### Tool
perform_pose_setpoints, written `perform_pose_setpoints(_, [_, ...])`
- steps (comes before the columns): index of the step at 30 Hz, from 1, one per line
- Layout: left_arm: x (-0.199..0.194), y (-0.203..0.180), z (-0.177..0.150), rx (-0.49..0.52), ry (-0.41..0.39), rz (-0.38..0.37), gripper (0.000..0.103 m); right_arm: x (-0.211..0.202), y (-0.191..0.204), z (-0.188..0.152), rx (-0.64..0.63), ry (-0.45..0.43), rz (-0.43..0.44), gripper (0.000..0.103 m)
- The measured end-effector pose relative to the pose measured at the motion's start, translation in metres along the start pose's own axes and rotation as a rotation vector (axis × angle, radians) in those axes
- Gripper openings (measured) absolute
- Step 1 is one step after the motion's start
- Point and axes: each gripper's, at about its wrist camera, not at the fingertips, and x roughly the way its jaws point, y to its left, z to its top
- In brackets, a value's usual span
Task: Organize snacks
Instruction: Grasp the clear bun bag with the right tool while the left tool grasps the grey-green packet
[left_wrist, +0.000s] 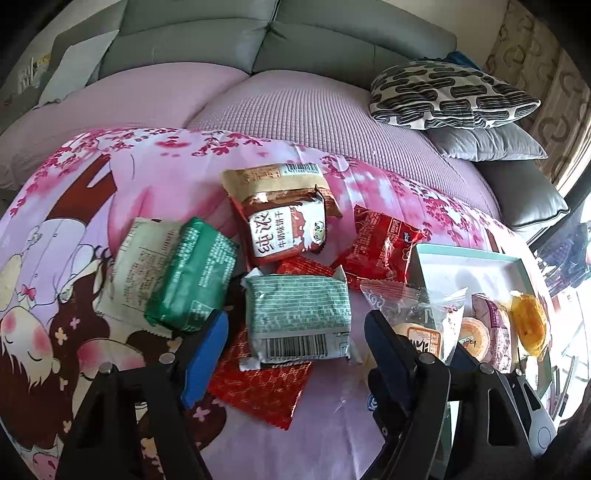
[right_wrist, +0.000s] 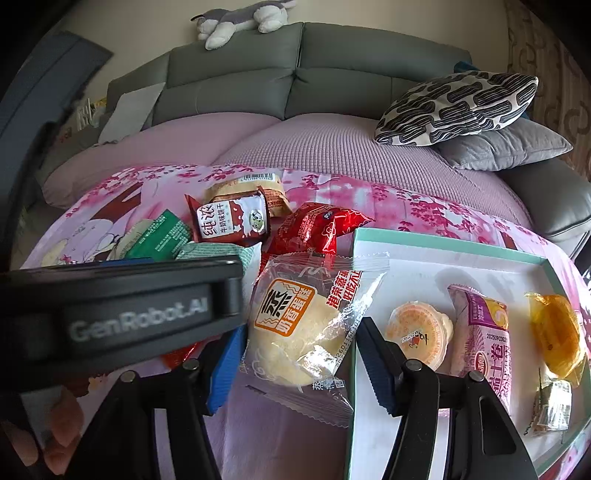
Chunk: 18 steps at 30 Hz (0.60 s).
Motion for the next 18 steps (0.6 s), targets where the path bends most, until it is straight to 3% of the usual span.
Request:
perform_pose_setpoints(3, [0.006, 0.0, 0.0, -0.006, 0.016, 0.005, 0.066, 0.0, 0.0, 0.0, 0.002, -0.001, 0.003, 0.065])
perform_pose_setpoints(18, [0.007, 0.008, -0.002, -0.025, 0.014, 0.03, 0.055, -0.004, -0.004, 0.001, 0.025, -0.008, 0.023, 0.058])
